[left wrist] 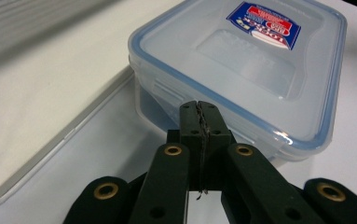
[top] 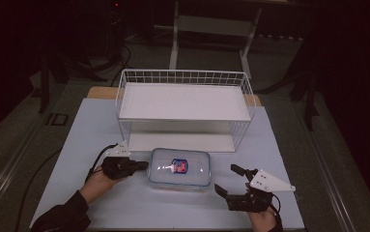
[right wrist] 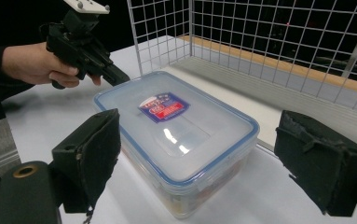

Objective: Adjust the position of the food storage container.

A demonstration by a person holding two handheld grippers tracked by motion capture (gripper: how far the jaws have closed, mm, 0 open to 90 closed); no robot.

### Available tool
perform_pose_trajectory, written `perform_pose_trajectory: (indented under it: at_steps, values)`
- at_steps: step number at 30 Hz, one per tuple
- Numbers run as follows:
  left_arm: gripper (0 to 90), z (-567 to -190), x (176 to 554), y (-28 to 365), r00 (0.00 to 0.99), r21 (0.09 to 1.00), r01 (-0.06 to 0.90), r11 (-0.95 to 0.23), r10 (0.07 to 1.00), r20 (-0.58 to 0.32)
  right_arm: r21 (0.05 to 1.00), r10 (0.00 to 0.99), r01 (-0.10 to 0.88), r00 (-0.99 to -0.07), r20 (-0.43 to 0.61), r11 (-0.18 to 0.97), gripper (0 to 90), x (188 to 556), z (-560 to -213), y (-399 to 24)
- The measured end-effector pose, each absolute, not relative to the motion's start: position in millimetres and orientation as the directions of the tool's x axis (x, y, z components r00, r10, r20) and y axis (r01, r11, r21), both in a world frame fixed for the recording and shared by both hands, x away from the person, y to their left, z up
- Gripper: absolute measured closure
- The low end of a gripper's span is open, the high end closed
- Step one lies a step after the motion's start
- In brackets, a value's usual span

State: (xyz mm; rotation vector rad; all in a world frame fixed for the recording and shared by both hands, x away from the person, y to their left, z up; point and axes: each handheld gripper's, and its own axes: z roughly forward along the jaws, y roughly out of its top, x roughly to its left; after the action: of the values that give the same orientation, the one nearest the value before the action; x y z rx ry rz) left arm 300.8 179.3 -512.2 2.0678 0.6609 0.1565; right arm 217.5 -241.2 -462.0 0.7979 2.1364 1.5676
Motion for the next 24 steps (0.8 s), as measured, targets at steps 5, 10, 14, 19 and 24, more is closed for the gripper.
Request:
perform_pose_trajectory:
  at_steps: [5, 10, 14, 19, 24]
  values:
    - [80.6, -500.8, 296.8, 188.8, 0.836, 0.839, 0.394, -0.375, 0.527, -0.157, 0.952, 0.640, 0.216, -0.768, 0.027, 0.219, 14.3, 216.4, -460.8, -241.8]
    - [53.4, -490.0, 292.8, 197.5, 0.818, 0.859, 0.417, -0.296, 0.534, -0.214, 0.951, 0.643, 0.213, -0.766, 0.020, 0.225, 14.3, 215.6, -460.2, -241.0]
    - [27.1, -485.4, 291.2, 198.9, 0.809, 0.860, 0.445, -0.249, 0.523, -0.268, 0.951, 0.645, 0.210, -0.764, 0.015, 0.228, 14.3, 215.7, -460.0, -240.8]
    - [12.1, -478.5, 289.0, 193.4, 0.809, 0.865, 0.450, -0.220, 0.510, -0.291, 0.951, 0.654, 0.203, -0.756, 0.000, 0.234, 14.2, 216.2, -461.3, -241.9]
    - [0.0, -479.3, 293.5, 185.1, 0.764, 0.834, 0.512, -0.205, 0.554, -0.332, 0.951, 0.660, 0.186, -0.751, -0.024, 0.246, 13.0, 215.6, -460.3, -241.2]
